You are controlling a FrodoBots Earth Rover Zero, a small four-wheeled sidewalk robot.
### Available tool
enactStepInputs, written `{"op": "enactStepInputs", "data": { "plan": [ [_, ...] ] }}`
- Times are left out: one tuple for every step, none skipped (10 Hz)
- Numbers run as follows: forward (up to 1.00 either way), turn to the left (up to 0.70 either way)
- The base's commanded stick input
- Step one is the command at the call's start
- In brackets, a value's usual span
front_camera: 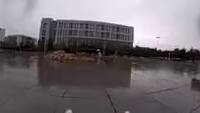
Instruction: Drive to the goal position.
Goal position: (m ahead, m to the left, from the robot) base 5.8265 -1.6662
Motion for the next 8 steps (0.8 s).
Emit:
{"op": "enactStepInputs", "data": {
  "plan": [
    [1.0,0.0],
    [1.0,0.0],
    [1.0,0.0],
    [1.0,0.0],
    [1.0,0.0],
    [1.0,0.0],
    [1.0,0.0],
    [1.0,0.0]
  ]
}}
